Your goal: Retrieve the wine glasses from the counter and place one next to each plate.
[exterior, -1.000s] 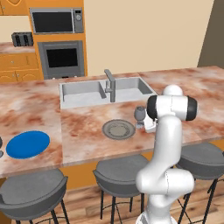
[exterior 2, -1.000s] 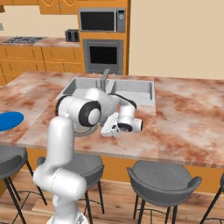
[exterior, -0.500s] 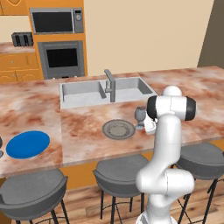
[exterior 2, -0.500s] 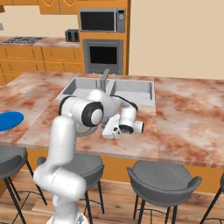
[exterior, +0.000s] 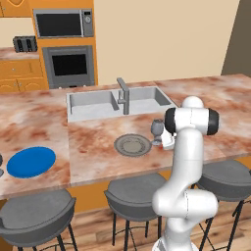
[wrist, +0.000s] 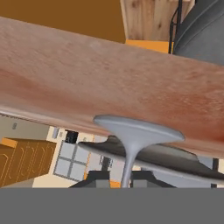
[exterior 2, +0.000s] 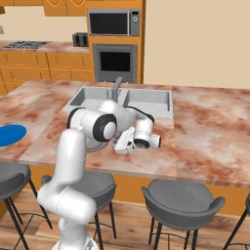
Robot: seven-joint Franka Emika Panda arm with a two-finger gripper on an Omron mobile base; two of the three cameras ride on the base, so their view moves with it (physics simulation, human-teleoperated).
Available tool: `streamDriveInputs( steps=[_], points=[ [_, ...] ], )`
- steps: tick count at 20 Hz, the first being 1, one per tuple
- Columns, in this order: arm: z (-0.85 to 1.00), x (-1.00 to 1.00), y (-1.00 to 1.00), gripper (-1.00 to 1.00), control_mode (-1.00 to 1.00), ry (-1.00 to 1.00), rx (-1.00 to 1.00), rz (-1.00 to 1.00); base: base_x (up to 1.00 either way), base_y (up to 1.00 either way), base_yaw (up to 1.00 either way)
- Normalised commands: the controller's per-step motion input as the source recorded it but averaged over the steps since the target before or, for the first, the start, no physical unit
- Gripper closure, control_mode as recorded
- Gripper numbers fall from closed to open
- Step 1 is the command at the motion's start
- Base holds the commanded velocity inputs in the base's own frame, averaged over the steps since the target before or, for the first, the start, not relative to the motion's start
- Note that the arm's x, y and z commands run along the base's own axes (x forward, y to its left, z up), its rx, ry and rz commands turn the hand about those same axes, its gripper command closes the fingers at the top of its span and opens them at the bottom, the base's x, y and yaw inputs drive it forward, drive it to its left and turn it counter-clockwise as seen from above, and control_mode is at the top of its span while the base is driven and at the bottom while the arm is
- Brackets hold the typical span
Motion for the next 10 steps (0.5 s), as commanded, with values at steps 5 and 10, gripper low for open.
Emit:
streamDriveInputs(
  steps=[5,10],
  points=[
    [-0.22,0.01,0.00,-1.00,-1.00,0.00,0.00,0.00,0.00,0.00,0.00],
    [-0.13,0.00,-0.07,-1.00,-1.00,0.00,0.00,0.00,0.00,0.00,0.00]
  ],
)
